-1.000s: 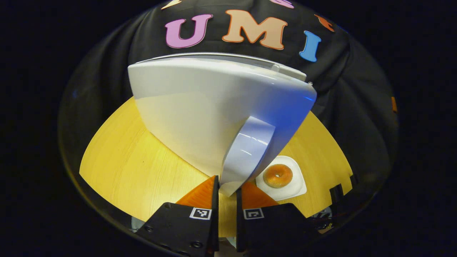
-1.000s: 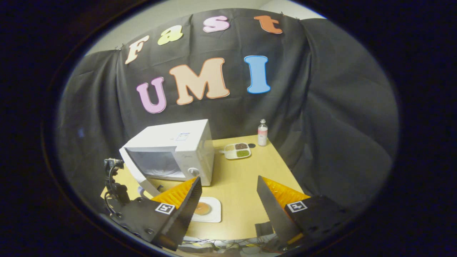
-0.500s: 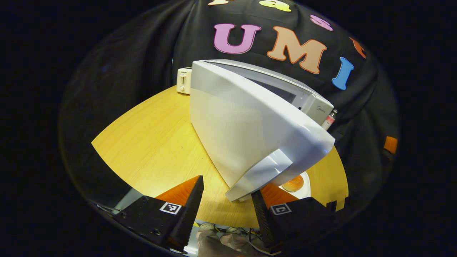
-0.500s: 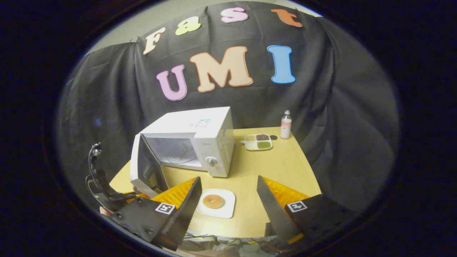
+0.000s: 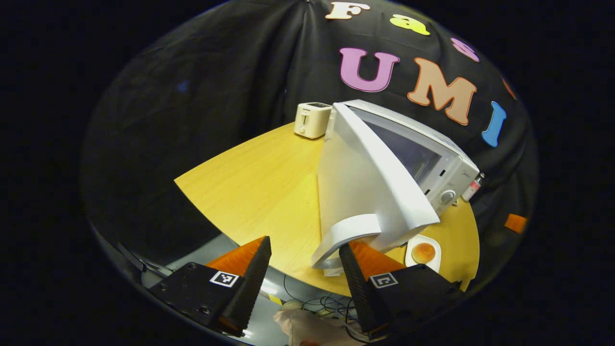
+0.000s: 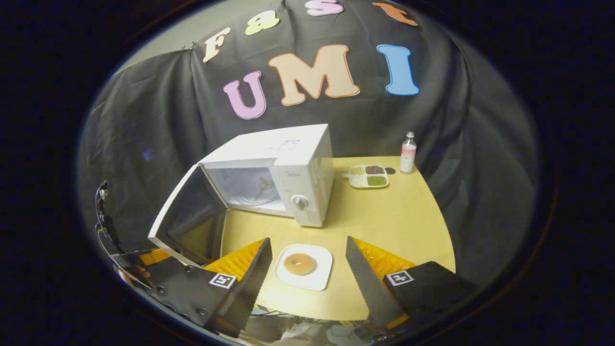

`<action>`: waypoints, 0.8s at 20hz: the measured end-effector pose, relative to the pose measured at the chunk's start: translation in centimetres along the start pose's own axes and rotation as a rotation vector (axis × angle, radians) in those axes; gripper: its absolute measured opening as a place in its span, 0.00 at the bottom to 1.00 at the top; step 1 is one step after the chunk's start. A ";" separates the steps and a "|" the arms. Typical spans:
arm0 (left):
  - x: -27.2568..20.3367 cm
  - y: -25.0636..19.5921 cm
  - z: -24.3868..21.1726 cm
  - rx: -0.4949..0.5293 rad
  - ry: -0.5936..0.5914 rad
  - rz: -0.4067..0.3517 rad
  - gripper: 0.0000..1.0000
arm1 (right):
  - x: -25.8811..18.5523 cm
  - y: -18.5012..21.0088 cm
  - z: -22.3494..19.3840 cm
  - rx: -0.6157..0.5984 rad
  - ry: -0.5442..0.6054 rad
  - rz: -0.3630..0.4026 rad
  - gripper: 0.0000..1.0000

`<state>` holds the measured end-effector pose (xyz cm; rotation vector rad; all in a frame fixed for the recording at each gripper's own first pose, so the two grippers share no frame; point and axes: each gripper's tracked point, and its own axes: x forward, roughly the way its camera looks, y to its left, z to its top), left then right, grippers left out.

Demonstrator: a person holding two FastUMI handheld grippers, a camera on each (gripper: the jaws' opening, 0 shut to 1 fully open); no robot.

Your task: Open the microwave oven with the left hand, put the food in, and close the microwave oven.

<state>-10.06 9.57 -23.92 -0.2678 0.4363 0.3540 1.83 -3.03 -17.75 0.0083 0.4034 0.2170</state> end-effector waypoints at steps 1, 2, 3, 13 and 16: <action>-0.4 0.9 0.4 -0.008 -0.013 0.019 0.84 | 0.5 0.1 -0.5 0.002 0.008 0.006 0.97; -0.9 2.0 0.7 -0.017 -0.022 0.040 0.83 | 1.1 0.3 -0.9 0.003 0.019 0.010 0.97; -1.2 3.1 1.1 -0.025 -0.032 0.063 0.84 | 1.8 0.3 -1.6 0.003 0.035 0.014 0.97; -4.6 11.8 5.6 -0.140 -0.147 0.280 0.83 | 9.5 1.6 -9.8 -0.013 0.266 0.062 0.92; -6.1 12.7 6.2 -0.185 -0.176 0.315 0.83 | 11.8 2.1 -12.0 0.003 0.333 0.076 0.91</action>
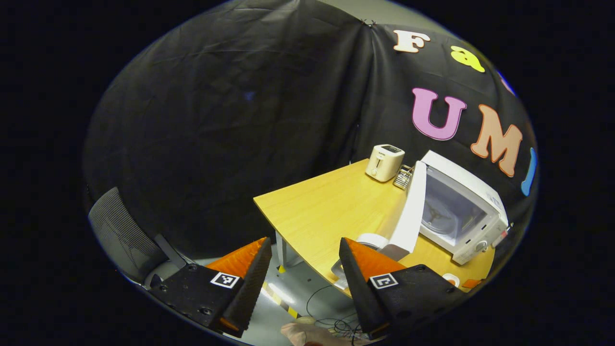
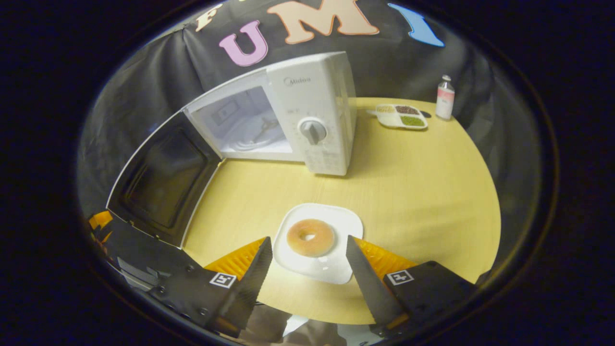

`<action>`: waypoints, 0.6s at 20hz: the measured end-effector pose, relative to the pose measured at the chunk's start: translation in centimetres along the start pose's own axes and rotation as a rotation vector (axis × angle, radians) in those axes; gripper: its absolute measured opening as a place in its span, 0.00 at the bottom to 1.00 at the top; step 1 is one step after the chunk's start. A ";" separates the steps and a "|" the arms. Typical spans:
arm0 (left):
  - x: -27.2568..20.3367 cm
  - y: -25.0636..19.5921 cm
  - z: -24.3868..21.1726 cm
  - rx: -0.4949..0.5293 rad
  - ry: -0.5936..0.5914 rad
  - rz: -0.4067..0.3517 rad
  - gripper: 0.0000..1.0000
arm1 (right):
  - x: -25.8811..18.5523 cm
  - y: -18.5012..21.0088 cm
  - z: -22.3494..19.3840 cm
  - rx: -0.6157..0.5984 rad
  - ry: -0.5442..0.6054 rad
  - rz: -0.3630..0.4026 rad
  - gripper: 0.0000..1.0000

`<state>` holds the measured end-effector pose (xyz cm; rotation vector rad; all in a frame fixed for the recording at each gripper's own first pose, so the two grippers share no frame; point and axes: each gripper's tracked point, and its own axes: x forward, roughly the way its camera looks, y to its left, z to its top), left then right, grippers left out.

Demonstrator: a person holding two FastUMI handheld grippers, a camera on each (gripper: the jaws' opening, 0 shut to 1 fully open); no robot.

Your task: Open the microwave oven with the left hand, put the food in, and close the microwave oven.

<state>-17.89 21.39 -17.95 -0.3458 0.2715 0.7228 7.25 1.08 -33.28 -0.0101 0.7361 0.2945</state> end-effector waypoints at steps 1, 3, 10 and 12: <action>-0.3 0.2 0.4 -0.015 -0.009 0.009 0.83 | 0.8 0.1 -0.1 0.007 0.014 0.004 0.92; -0.8 0.3 1.2 -0.047 -0.024 0.025 0.83 | 2.2 0.3 -0.5 0.016 0.044 0.011 0.92; -2.2 0.4 3.5 -0.077 -0.088 0.098 0.97 | 6.0 0.7 -1.4 -0.024 0.108 -0.003 0.97; -2.8 0.2 4.0 -0.056 -0.100 0.099 0.97 | 6.5 0.5 -1.4 -0.058 0.099 -0.021 0.97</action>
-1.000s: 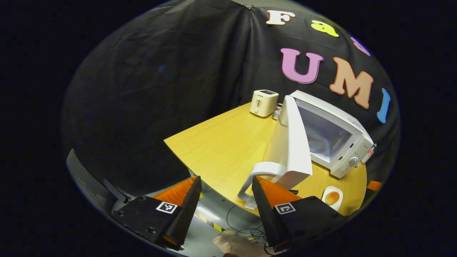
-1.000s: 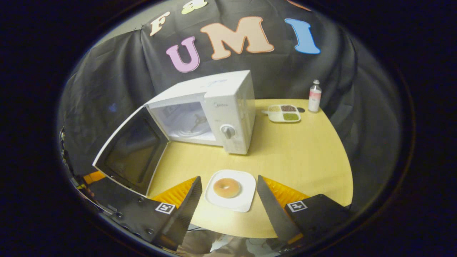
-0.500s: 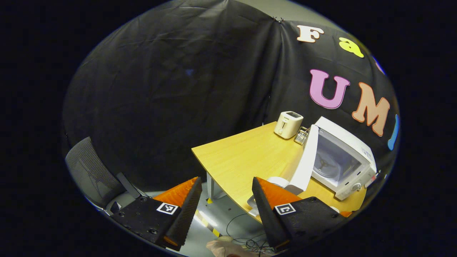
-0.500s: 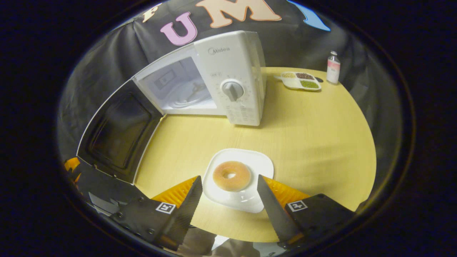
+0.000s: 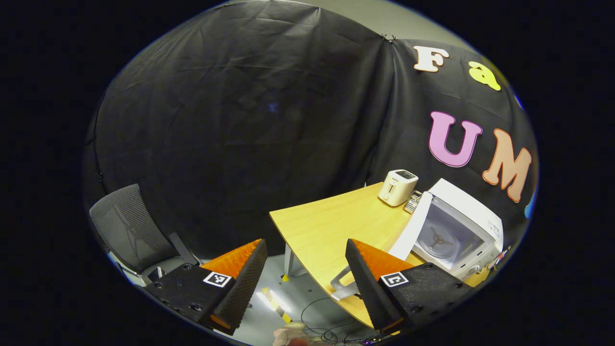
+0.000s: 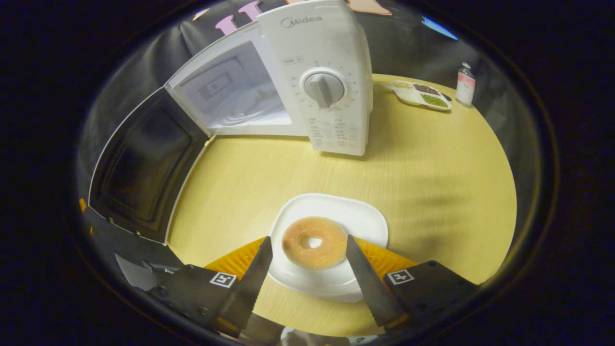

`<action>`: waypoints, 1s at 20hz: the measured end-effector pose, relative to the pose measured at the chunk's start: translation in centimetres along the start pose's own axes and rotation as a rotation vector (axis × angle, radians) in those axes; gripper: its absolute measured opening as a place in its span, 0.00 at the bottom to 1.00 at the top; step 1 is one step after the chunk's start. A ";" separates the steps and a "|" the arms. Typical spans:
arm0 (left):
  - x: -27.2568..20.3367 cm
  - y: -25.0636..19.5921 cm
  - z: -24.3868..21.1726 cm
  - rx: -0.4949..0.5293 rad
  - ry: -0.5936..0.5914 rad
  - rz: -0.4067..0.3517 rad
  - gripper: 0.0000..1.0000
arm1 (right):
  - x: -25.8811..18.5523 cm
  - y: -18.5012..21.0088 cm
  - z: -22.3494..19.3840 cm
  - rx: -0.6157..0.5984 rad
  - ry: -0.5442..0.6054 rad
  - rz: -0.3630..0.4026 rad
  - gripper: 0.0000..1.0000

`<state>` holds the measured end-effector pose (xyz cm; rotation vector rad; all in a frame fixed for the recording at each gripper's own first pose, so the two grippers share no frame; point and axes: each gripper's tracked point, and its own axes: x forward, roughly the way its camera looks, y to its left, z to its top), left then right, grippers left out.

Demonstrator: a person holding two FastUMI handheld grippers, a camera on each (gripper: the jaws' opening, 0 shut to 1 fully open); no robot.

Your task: Open the microwave oven with the left hand, put the food in, and close the microwave oven.

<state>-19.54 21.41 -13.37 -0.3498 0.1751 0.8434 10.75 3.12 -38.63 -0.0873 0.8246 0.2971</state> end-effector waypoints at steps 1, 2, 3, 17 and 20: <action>-0.3 -0.2 0.4 0.014 -0.006 -0.002 0.97 | 0.2 -0.2 0.0 -0.017 -0.005 -0.011 0.97; -0.6 -0.6 0.7 0.028 -0.014 -0.005 0.94 | 0.4 -0.4 0.2 -0.034 -0.011 -0.021 0.96; -0.7 -1.0 1.1 0.039 -0.019 -0.013 0.99 | 0.7 -0.6 0.0 -0.042 -0.007 -0.030 0.96; 1.7 -3.2 0.7 0.030 0.012 -0.083 0.97 | 1.8 0.7 -0.3 -0.076 -0.009 -0.034 0.77; 3.4 -3.5 0.6 0.044 0.027 -0.120 0.97 | 1.3 0.5 0.0 -0.065 -0.020 -0.065 0.71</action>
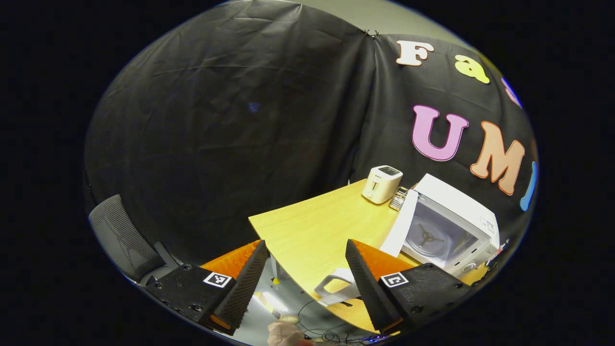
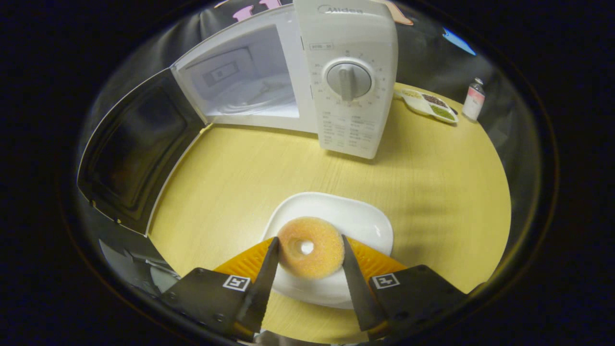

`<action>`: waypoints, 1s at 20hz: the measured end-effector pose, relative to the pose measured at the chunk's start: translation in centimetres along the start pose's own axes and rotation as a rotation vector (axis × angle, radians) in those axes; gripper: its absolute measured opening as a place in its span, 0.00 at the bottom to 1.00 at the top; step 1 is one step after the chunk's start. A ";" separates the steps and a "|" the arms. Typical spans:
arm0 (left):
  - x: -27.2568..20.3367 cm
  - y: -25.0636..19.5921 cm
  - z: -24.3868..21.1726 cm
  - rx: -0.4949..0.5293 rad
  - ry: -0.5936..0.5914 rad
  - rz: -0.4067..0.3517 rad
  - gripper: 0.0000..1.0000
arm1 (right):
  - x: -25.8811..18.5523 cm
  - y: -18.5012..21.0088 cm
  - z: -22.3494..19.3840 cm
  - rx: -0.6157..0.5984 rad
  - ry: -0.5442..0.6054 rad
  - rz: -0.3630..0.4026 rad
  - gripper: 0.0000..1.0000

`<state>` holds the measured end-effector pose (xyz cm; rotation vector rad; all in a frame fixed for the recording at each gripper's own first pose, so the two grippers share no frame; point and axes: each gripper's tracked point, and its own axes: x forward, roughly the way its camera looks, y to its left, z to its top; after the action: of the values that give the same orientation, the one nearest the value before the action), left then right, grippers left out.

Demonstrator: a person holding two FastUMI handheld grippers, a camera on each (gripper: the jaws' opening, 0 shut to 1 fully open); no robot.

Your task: Open the microwave oven with the left hand, put the food in, and close the microwave oven.

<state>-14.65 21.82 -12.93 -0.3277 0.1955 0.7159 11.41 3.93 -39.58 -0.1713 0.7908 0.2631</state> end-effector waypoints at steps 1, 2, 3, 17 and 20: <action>0.8 -0.1 0.1 0.010 0.006 -0.017 0.97 | -0.2 0.0 0.2 0.017 -0.010 -0.011 0.71; 1.4 -0.2 0.1 0.022 0.011 -0.037 0.97 | -0.6 0.0 0.5 0.046 -0.022 -0.018 0.71; 2.2 -0.4 0.1 0.036 0.019 -0.058 0.97 | -1.1 0.2 0.8 0.083 -0.030 -0.027 0.71; 12.4 -5.5 0.0 0.184 0.151 -0.412 0.97 | -4.2 9.8 6.6 0.476 -0.177 -0.015 0.71; 13.4 -6.0 -0.1 0.214 0.160 -0.456 0.97 | -3.3 12.3 8.8 0.535 -0.216 0.015 0.76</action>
<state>-0.75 25.73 -15.48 -0.2129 0.3337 0.2148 11.53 17.34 -31.78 0.3616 0.6236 0.0752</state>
